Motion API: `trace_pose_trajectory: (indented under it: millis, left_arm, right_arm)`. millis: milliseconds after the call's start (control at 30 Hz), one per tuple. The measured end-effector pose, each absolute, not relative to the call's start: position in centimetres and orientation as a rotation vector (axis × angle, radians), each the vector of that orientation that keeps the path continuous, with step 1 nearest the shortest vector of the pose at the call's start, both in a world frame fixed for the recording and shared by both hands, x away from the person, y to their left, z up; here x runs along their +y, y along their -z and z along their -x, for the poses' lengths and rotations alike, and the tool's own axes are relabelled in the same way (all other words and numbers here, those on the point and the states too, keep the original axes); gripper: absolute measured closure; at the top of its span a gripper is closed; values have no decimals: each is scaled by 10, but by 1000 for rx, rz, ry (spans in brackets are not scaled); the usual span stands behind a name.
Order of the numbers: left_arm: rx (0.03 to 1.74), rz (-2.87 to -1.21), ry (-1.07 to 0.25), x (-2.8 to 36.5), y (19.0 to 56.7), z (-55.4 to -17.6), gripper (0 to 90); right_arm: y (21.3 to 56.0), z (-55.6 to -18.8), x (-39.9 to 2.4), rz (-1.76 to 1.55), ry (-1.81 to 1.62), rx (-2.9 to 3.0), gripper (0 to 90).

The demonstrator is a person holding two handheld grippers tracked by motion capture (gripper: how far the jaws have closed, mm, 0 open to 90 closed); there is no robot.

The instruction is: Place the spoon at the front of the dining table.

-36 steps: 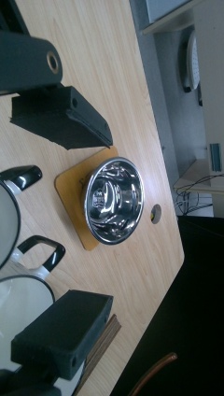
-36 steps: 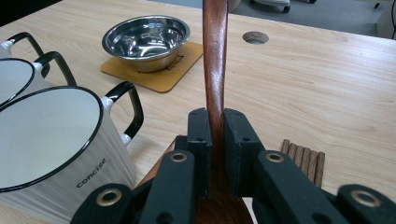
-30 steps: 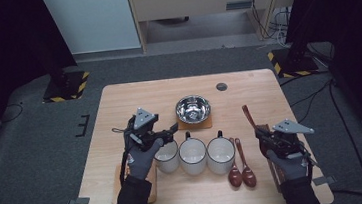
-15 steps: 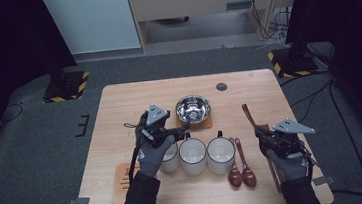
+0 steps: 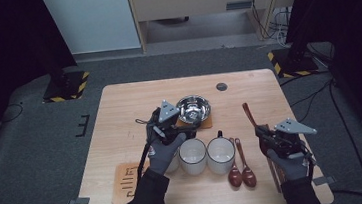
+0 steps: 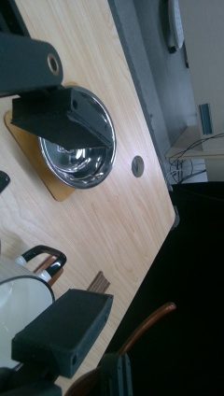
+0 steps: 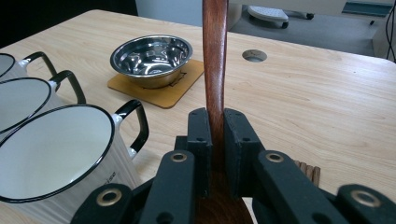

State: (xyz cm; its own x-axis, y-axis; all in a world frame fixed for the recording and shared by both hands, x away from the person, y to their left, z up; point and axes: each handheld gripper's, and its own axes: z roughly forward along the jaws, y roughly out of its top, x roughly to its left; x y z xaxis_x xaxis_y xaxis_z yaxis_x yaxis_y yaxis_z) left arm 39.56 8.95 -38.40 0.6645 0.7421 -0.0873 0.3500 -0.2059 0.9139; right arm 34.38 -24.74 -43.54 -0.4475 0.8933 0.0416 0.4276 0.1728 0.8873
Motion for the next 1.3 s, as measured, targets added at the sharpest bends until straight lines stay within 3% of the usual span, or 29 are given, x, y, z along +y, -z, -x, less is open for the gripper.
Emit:
trace_pose_trajectory:
  millis: [1300]
  left_arm:
    - [748, -1851, -380, 15, 379, -405, 203]
  right_arm:
    - [432, -342, -246, -1217, -1277, 1954, 814]
